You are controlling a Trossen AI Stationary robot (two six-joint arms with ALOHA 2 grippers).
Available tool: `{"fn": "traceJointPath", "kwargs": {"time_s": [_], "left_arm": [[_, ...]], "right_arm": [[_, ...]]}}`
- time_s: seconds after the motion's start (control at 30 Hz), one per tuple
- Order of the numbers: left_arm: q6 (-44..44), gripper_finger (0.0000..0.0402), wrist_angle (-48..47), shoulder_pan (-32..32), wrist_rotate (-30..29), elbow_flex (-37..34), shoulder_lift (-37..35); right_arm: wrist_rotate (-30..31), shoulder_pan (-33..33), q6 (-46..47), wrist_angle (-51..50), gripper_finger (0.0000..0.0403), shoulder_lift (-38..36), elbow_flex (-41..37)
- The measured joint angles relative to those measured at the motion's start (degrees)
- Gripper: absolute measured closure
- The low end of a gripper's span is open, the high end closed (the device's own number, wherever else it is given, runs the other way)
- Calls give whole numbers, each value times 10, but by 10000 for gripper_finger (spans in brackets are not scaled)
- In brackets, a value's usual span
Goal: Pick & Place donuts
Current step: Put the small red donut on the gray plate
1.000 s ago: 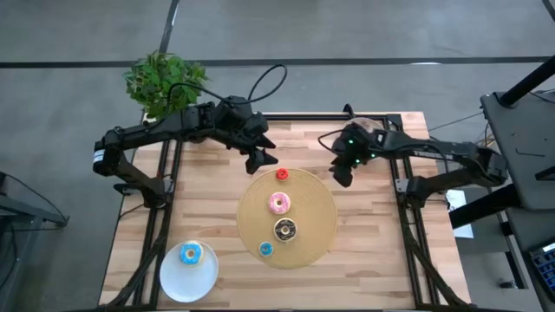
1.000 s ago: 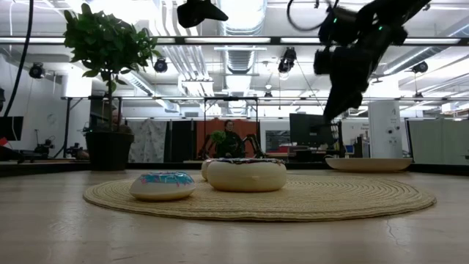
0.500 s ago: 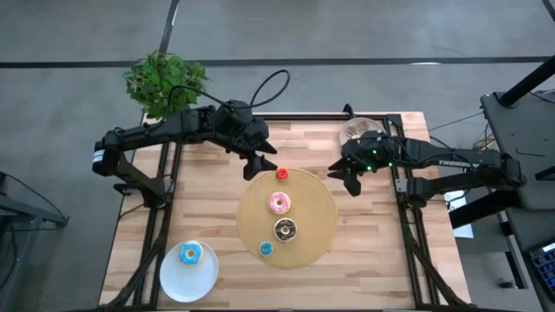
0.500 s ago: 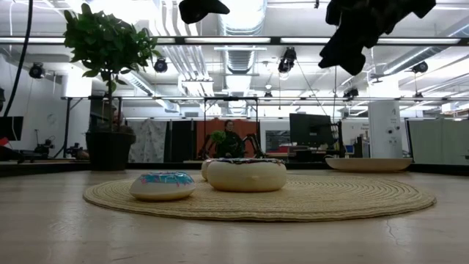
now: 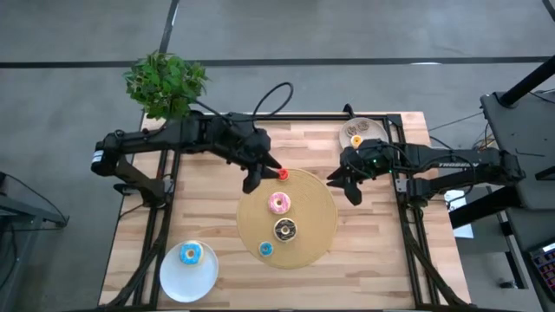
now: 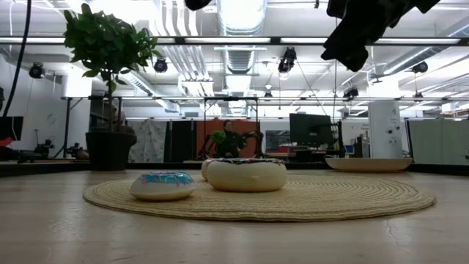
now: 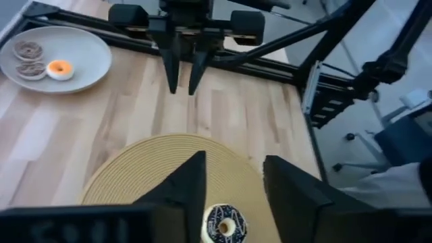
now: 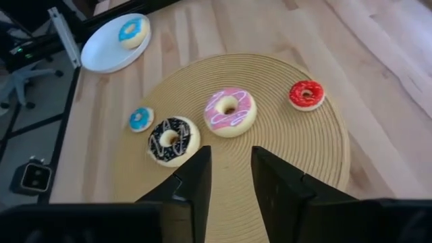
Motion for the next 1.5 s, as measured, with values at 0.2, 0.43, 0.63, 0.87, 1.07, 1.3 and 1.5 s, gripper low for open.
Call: {"fn": "traceJointPath", "kwargs": {"time_s": [0.2,0.43,0.63,0.87,1.07,1.3,1.5], "left_arm": [[-1,342,1,-36,-69,0,0],[-6,397,10,-76,-144,0,-2],[6,401,41,-110,-179,-24,-25],[-10,401,184,-126,-181,-153,-98],[-24,401,265,-127,-181,-255,-163],[-29,401,289,-127,-181,-330,-218],[-45,401,289,-127,-180,-371,-225]], "right_arm": [[6,0,1,17,318,1,0],[7,0,-3,53,326,2,0],[7,0,-4,53,331,2,-1],[7,0,-6,54,326,2,-2],[7,0,-6,54,331,2,-2],[7,0,-6,56,332,2,-3],[7,0,-6,56,323,2,-9]]}}
